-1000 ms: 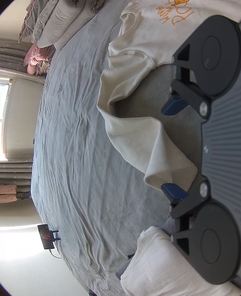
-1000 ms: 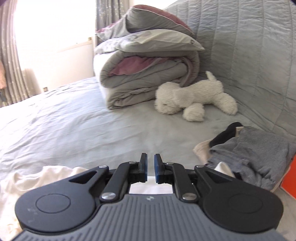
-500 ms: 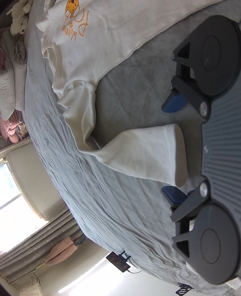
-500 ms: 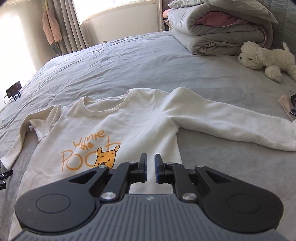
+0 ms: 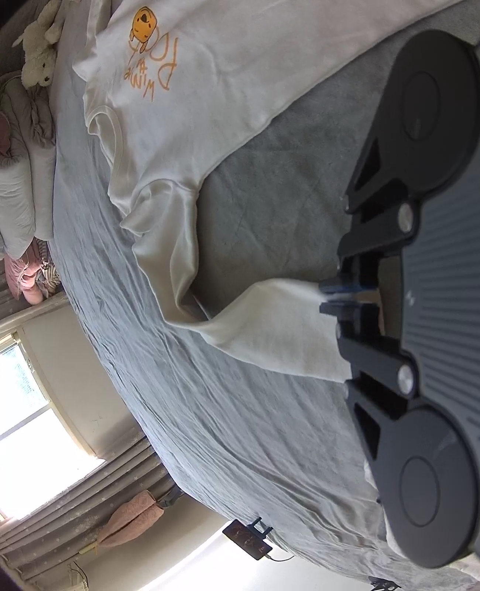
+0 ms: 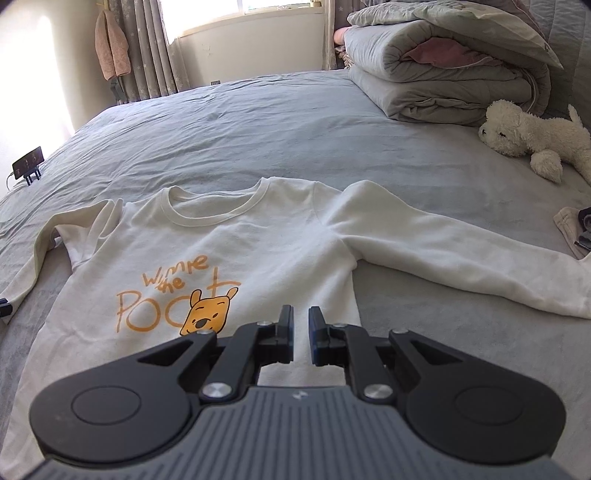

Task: Fold clothes

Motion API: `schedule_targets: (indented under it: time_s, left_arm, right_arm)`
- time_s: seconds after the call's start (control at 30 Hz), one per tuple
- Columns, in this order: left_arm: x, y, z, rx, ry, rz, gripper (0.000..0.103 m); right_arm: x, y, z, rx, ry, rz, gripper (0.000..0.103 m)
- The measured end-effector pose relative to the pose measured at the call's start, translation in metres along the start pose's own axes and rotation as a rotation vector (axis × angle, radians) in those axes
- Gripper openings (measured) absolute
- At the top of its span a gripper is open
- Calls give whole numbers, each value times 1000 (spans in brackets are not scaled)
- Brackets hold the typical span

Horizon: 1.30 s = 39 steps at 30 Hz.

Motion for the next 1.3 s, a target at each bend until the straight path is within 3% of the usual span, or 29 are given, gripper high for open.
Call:
schedule_targets:
  time_s: [0.1,0.23,0.33,0.37,0.47,0.63,0.8,0.87,1.03,1.17,1.3]
  left_arm:
    - [-14,37,-3,-42,-63,-133,5]
    - [-13,119,6,-103,-51,-499,4]
    - [15,176,13,14,-29,-932,4]
    - [22,185,15,54,-36,-1019,4]
    - [36,195,30,105,-35,-1156,4]
    - [29,201,49,122,-15,-1183,4]
    - [29,222,36,186,-73,-1302,4]
    - [31,224,32,188,-60,-1326,4]
    - [32,233,18,277,-84,-1442,4]
    - [39,241,15,292,-87,-1493,4]
    - [50,245,22,310,-69,-1576,4]
  right_arm:
    - [-1,1,-1,-1,-3,5,13]
    - [0,3,-1,-2,-3,7,13]
    - [1,6,2,-4,5,2,13]
    - [2,7,3,-6,9,1,13]
    - [4,11,6,-16,19,-1,13]
    - [6,20,8,-32,11,-37,13]
    - [0,50,-2,-109,-57,-156,13]
    - [0,78,-3,-150,-69,-241,13]
    - [6,166,15,-261,-63,-461,13]
    - [-5,245,44,-384,-66,-562,14]
    - [-12,306,92,-396,-39,-683,14]
Point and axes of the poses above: each gripper's, at about its wrist camera, not at the fingertips, and z roughly the way its jaws point, y to its left, x to its underside, the point moved 6 cm from there along z, roughly the way its jaws point, and after that the axes turned 3 degrees about -x, right-handed, at the moved point
